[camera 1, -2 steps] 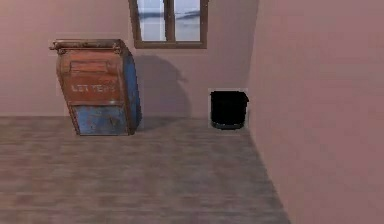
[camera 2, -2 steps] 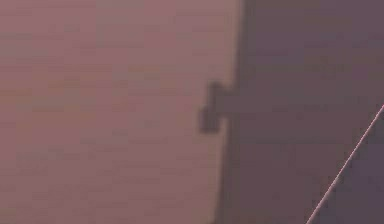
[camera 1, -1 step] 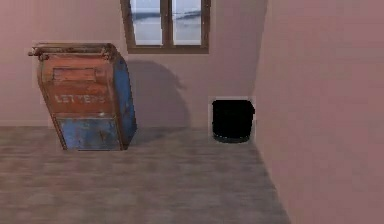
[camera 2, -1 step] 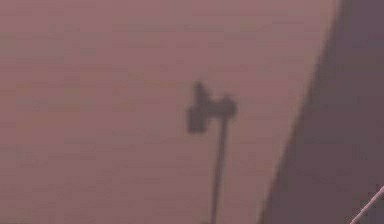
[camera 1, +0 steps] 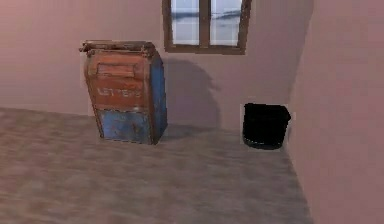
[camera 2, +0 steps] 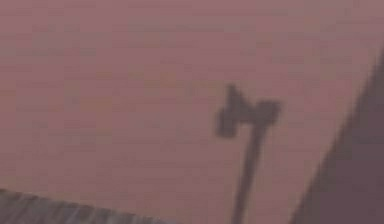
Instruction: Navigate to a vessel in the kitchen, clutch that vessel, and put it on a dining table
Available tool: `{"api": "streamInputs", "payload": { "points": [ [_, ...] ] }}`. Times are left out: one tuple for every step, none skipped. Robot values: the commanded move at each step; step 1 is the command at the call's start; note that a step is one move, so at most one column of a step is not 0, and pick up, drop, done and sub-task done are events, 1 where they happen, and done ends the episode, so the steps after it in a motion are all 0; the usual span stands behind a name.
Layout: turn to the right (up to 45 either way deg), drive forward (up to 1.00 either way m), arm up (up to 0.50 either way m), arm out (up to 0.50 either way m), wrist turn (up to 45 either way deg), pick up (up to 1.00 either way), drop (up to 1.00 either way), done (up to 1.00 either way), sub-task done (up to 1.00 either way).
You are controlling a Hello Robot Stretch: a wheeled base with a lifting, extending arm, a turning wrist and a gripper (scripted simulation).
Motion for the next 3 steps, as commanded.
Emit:
{"api": "streamInputs", "payload": {
  "points": [
    [0.0,0.35,0.00,0.00,0.0,0.00,0.00,0.00,0.00],
    [-45.0,0.00,0.00,0.00,0.0,0.00,0.00,0.00,0.00],
    [-24.0,0.00,0.00,0.00,0.0,0.00,0.00,0.00,0.00]
  ]
}}
